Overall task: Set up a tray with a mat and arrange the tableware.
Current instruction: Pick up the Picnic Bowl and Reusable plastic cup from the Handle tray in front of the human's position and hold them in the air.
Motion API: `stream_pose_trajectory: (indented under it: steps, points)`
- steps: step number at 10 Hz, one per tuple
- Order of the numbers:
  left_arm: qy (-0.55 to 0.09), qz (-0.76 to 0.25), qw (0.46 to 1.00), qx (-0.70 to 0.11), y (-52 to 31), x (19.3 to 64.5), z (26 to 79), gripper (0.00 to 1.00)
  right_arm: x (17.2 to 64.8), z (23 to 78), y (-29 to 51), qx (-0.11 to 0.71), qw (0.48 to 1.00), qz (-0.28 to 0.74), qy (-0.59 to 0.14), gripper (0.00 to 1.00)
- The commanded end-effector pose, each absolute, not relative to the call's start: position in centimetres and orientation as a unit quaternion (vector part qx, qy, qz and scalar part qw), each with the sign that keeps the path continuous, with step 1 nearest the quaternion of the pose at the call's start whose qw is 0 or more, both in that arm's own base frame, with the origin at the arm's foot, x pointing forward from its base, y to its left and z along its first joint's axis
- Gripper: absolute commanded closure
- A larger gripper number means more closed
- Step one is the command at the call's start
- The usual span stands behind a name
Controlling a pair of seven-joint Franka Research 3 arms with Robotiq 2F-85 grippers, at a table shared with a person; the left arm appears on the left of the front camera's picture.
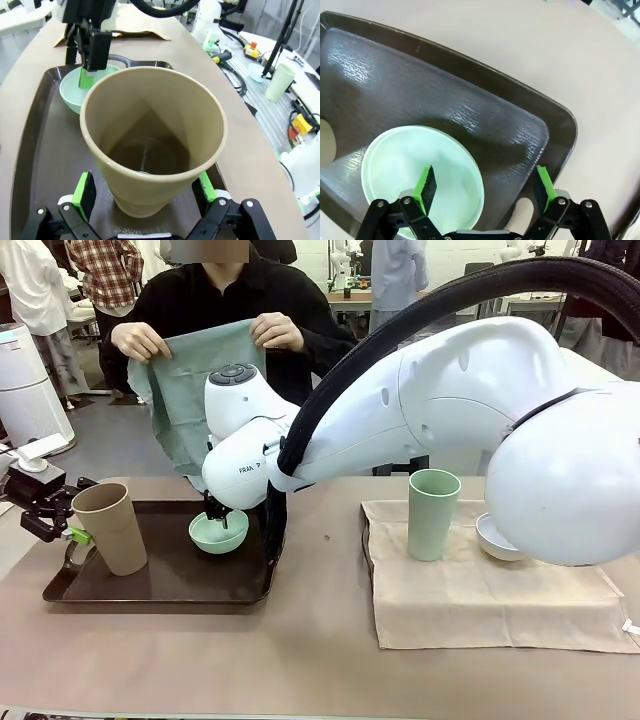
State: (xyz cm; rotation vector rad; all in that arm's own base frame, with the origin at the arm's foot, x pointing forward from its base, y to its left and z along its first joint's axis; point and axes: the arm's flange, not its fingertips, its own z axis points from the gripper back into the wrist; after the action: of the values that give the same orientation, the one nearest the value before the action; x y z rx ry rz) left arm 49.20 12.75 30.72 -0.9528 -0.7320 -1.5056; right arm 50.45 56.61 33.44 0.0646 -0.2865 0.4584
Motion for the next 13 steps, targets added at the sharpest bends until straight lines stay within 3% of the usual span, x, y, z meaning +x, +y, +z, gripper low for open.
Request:
stream_pose_trajectory:
  steps: [1, 7, 8, 9, 10, 11, 12, 13]
  points:
    - [-0.307, -0.646, 0.561, -0.418, 12.2, 49.8, 31.0, 0.0, 51.5, 33.2, 57.5, 0.044, 0.964, 0.218, -0.146, 0.0]
    - [-0.291, -0.66, 0.54, -0.434, 9.2, 50.0, 30.3, 0.0, 52.2, 33.1, 57.4, 0.065, 0.963, 0.226, -0.133, 0.0]
    - [-0.289, -0.665, 0.538, -0.43, 8.9, 50.0, 30.1, 0.0, 52.2, 33.0, 57.4, 0.072, 0.959, 0.241, -0.132, 0.3]
    - [-0.291, -0.666, 0.537, -0.428, 8.9, 50.1, 30.1, 0.59, 52.3, 32.9, 57.4, 0.075, 0.959, 0.242, -0.126, 0.59]
    - [-0.292, -0.666, 0.537, -0.427, 8.9, 50.1, 30.1, 0.59, 52.3, 32.9, 57.4, 0.077, 0.959, 0.243, -0.124, 0.89]
    - [-0.294, -0.664, 0.537, -0.428, 8.9, 50.0, 30.1, 1.0, 52.2, 32.8, 57.4, 0.074, 0.96, 0.24, -0.12, 0.64]
    - [-0.295, -0.663, 0.538, -0.428, 8.9, 50.0, 30.1, 0.61, 52.1, 32.8, 57.4, 0.071, 0.961, 0.239, -0.118, 1.0]
    - [-0.297, -0.662, 0.539, -0.428, 8.9, 50.0, 30.1, 1.0, 52.1, 32.8, 57.5, 0.064, 0.963, 0.236, -0.115, 1.0]
